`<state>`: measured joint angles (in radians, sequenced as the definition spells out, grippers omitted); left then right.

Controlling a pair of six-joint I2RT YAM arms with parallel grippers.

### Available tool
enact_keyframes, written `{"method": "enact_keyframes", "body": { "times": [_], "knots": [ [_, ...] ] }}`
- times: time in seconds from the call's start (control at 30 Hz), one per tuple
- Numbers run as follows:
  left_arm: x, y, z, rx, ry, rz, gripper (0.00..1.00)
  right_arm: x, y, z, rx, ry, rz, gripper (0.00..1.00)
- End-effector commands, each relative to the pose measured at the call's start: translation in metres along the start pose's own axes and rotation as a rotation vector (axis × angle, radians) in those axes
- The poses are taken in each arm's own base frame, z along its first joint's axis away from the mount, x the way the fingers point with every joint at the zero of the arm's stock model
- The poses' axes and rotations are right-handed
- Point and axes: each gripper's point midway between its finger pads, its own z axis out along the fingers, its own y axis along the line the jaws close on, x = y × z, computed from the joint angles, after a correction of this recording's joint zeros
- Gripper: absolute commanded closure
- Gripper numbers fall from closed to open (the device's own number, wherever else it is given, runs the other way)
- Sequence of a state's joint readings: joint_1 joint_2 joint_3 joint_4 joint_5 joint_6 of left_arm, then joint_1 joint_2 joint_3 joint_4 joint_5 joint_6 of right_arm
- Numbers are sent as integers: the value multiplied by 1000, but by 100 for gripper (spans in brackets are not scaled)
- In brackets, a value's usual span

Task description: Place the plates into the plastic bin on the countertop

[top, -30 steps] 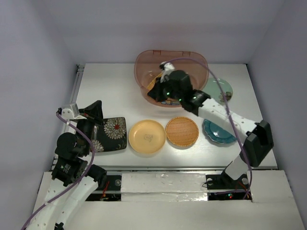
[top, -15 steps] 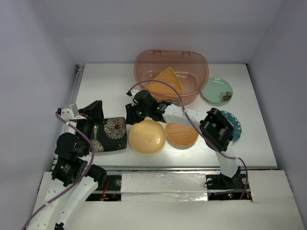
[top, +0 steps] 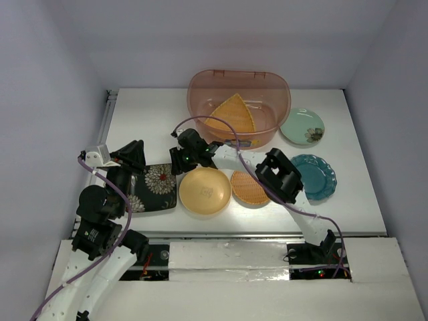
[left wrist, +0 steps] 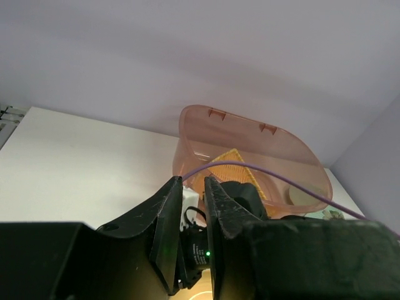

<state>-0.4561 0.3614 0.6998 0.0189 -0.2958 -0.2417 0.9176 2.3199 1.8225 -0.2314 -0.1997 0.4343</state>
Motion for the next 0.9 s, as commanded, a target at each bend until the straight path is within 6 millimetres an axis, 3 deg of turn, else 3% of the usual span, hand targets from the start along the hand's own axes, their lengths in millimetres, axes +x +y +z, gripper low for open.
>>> {"method": "enact_keyframes", "body": {
  "times": [0.0,0.3,0.47,0.57,0.73,0.8,0.87],
  "knots": [
    [-14,-5,0,21,-53,-19,82,-2,14,1,-29,10,20,55],
    [-13,-5,0,26,-52,-19,81,29,43,20,-200,93,95,56],
    [-15,-6,-1,28,-56,-20,81,36,45,26,-229,108,134,59],
    [-15,-6,-1,27,-57,-21,81,38,44,31,-229,112,139,65],
    [-17,-5,-2,26,-62,-23,80,27,50,33,-252,81,149,90],
    [-16,-5,-2,27,-62,-23,80,13,60,25,-280,36,147,100],
    [-17,-6,-2,28,-63,-23,80,-1,69,10,-302,-3,145,100]
  ]
}}
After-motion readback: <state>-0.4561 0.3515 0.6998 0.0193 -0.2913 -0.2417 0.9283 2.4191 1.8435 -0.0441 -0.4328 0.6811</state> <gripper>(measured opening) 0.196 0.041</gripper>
